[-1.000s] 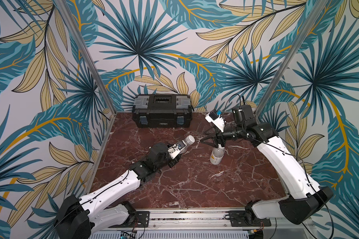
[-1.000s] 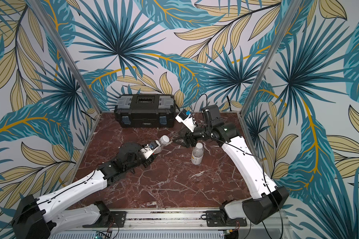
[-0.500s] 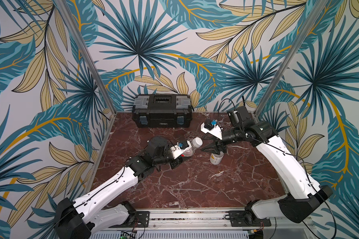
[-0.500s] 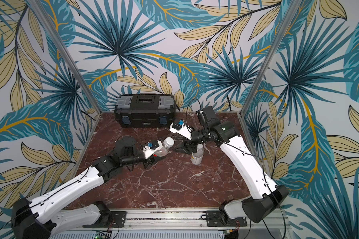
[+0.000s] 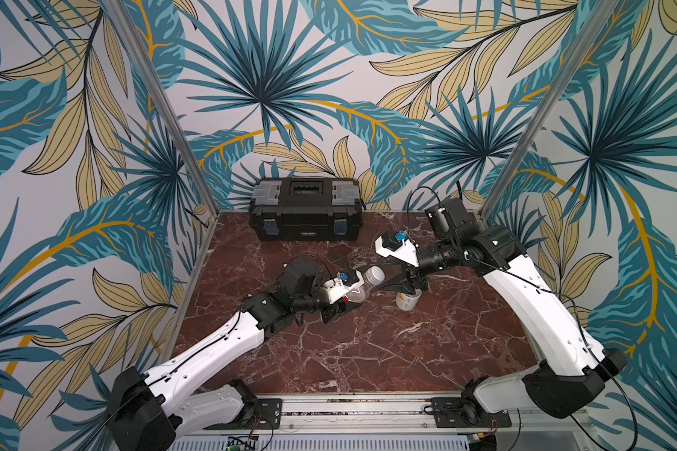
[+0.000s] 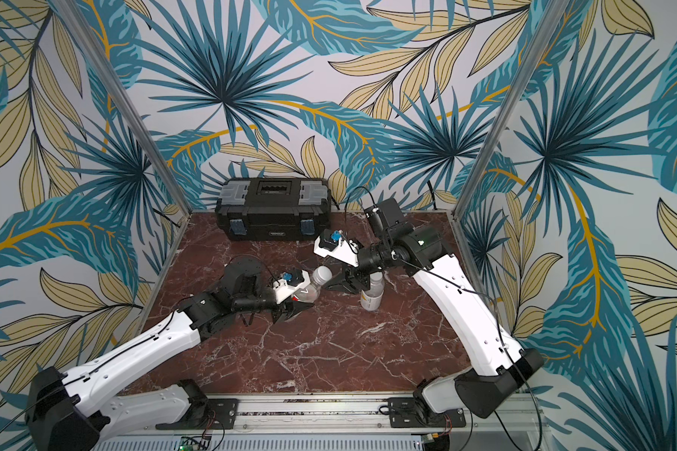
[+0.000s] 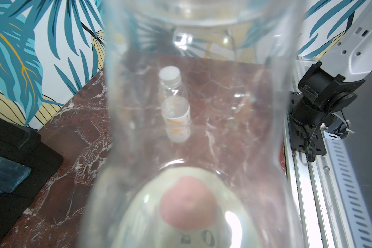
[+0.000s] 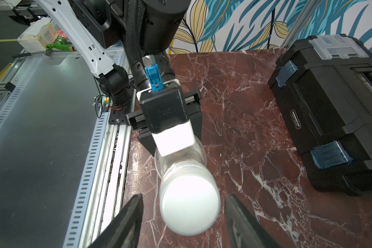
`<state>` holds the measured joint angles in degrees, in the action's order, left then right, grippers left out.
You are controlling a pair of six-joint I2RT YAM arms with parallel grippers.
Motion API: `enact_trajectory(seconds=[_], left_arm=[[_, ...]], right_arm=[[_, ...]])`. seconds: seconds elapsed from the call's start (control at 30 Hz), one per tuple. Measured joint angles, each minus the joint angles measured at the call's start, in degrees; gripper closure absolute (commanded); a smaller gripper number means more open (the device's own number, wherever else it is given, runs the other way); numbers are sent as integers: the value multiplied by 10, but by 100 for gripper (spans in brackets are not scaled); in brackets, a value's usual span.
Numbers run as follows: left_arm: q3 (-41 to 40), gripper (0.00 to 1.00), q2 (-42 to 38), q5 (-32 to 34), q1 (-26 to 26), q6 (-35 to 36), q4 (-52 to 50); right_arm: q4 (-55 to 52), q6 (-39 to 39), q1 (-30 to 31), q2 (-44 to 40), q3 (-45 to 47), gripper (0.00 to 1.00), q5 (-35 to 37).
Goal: Screw on the bottle caps
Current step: Screw the bottle cap onto the plastic bottle.
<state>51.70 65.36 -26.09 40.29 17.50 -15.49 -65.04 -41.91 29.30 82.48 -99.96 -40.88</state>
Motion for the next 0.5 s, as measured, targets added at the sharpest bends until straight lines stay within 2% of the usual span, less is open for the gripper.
enact_trajectory(seconds=[0.5], left_arm=[[0, 75, 0, -3, 0, 1, -3]], right_arm=[[-9, -1, 1, 9, -7, 39, 1]])
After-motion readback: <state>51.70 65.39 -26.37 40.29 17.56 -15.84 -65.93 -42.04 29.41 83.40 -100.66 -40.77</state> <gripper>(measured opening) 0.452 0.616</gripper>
